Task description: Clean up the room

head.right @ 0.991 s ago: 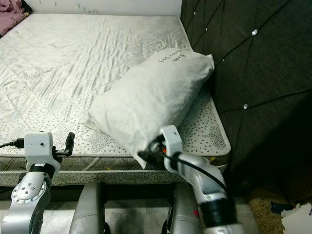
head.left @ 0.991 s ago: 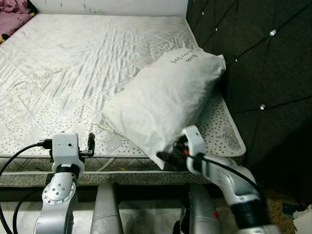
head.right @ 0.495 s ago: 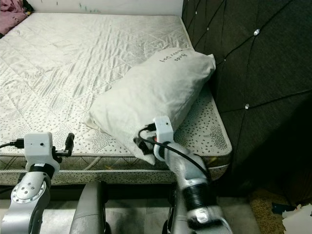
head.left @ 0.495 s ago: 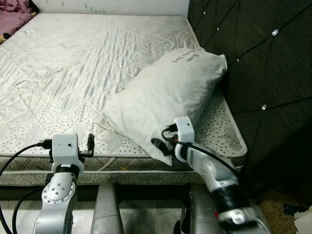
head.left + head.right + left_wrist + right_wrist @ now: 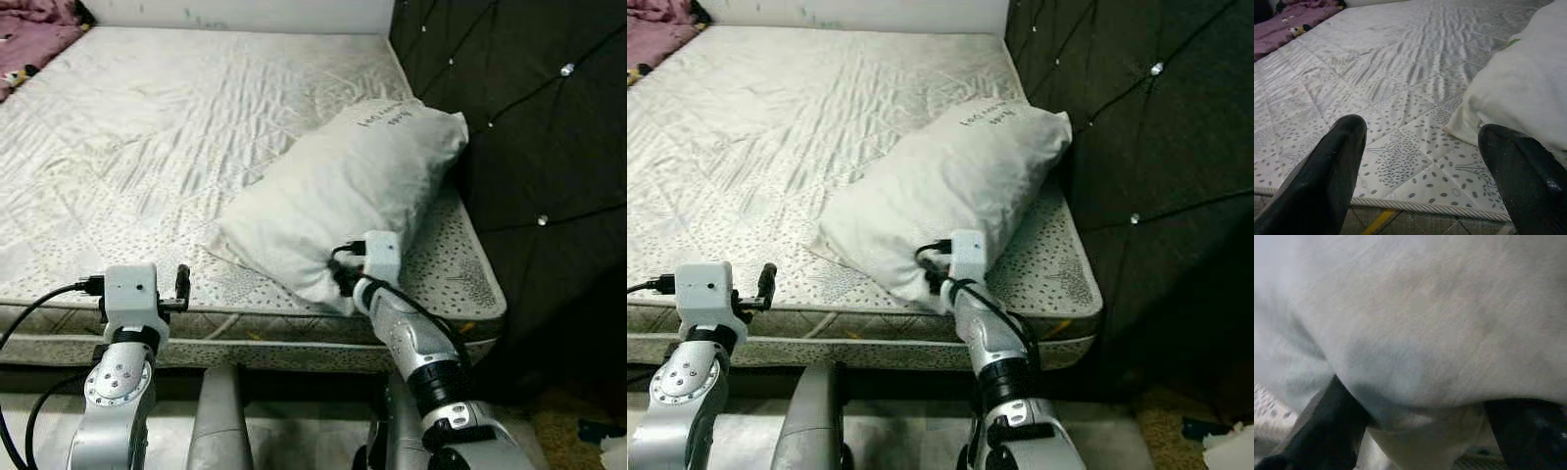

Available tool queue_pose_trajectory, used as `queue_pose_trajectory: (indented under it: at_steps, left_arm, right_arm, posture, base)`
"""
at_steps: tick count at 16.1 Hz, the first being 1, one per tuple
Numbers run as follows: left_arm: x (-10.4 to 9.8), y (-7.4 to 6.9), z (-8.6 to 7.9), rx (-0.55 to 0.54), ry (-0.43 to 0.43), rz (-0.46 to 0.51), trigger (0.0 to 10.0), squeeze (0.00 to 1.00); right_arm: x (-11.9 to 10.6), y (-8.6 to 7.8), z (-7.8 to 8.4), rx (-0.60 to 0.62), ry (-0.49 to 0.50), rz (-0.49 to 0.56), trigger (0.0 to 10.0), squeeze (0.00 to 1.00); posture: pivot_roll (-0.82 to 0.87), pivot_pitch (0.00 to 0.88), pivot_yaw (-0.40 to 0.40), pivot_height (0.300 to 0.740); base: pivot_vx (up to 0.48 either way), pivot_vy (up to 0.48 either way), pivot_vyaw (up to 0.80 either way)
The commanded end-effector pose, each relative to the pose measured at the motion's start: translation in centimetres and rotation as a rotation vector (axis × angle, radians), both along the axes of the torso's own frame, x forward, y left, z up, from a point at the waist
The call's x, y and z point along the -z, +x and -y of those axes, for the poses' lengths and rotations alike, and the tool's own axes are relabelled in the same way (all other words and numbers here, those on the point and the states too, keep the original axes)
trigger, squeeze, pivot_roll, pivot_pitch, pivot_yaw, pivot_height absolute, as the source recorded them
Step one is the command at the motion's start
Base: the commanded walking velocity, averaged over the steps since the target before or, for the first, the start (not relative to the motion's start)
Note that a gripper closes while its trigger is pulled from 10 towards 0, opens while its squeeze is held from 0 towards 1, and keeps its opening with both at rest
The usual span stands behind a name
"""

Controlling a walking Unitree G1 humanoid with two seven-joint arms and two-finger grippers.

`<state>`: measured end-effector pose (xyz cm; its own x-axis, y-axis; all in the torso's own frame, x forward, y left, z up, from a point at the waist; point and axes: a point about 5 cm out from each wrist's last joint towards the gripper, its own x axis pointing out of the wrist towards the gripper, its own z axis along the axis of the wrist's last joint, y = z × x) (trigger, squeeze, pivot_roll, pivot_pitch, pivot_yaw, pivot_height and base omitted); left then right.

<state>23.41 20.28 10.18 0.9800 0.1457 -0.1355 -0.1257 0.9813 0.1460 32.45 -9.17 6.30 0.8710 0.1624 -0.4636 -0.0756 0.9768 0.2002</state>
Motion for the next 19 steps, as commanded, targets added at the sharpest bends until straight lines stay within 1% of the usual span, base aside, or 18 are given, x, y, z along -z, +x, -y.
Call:
queue_pose_trajectory:
  at_steps: [1,2,3,4,8,9,11,13,14,15,16,17,19]
  left_arm:
    - [-0.3,0.4,0.2,0.002,-0.002,0.017,10.0,0.00]
    - [-0.3,0.6,0.3,0.004,-0.005,0.022,10.0,0.00]
    - [-0.3,1.2,0.5,0.004,-0.011,0.026,10.0,0.00]
    - [-0.3,1.4,0.7,0.005,-0.015,0.031,10.0,0.00]
    - [-0.3,1.7,0.8,0.000,-0.025,0.040,10.0,0.00]
    - [-0.3,1.8,0.8,-0.003,-0.026,0.044,10.0,0.00]
    - [-0.3,2.0,0.8,-0.010,-0.030,0.050,10.0,0.00]
    - [-0.2,2.0,1.0,-0.010,-0.033,0.050,10.0,0.00]
    - [-0.2,2.0,1.1,-0.010,-0.034,0.050,10.0,0.00]
    - [-0.1,2.1,1.1,-0.011,-0.034,0.051,10.0,0.00]
    - [-0.1,2.2,1.1,-0.012,-0.034,0.052,10.0,0.00]
    - [-0.1,2.2,1.1,-0.013,-0.034,0.054,10.0,0.00]
    - [-0.1,2.3,1.2,-0.013,-0.034,0.057,10.0,0.00]
  right_arm:
    - [-1.0,1.1,2.0,0.112,-0.011,0.055,0.0,0.00]
    - [-1.1,1.3,2.3,0.124,-0.019,0.063,0.0,0.00]
    - [-1.2,1.6,2.6,0.137,-0.011,0.067,0.0,0.00]
    - [-1.2,1.7,2.8,0.148,-0.005,0.073,0.0,0.00]
    - [-1.1,1.9,3.4,0.193,0.001,0.078,0.0,0.00]
    - [-1.4,2.4,4.4,0.222,-0.009,0.093,0.0,0.00]
    - [-2.5,3.4,6.9,0.280,-0.037,0.122,0.0,0.00]
    - [-4.7,4.7,10.8,0.374,-0.070,0.172,0.0,0.00]
    - [-5.6,5.0,12.2,0.415,-0.074,0.190,0.0,0.00]
    - [-6.6,5.3,13.8,0.473,-0.041,0.196,0.0,0.00]
    - [-8.0,5.4,15.8,0.541,-0.044,0.221,0.0,0.00]
    - [-9.3,5.5,17.4,0.589,-0.066,0.252,0.0,0.00]
    - [-11.0,5.2,20.0,0.676,-0.094,0.301,0.0,0.00]
  posture:
    - [0.16,0.000,0.004,0.557]
    - [0.16,0.000,0.004,0.557]
    - [0.15,0.000,0.008,0.557]
    - [0.14,0.000,0.006,0.557]
    - [0.14,0.000,0.000,0.557]
    - [0.14,0.000,-0.004,0.557]
    - [0.13,0.000,-0.007,0.557]
    - [0.13,0.000,-0.008,0.557]
    - [0.12,0.000,-0.009,0.557]
    - [0.12,0.000,-0.009,0.557]
    - [0.12,0.000,-0.008,0.557]
    - [0.12,0.000,-0.006,0.557]
    - [0.11,0.000,-0.005,0.557]
  base:
    - [0.000,0.000,0.00]
    - [0.000,0.000,0.00]
    - [0.000,0.000,0.00]
    - [0.000,0.000,0.00]
    - [0.000,0.000,0.00]
    - [0.000,0.000,0.00]
    - [0.000,0.000,0.00]
    - [0.000,0.000,0.00]
    - [0.000,0.000,0.00]
    - [0.000,0.000,0.00]
    - [0.000,0.000,0.00]
    - [0.000,0.000,0.00]
    - [0.000,0.000,0.00]
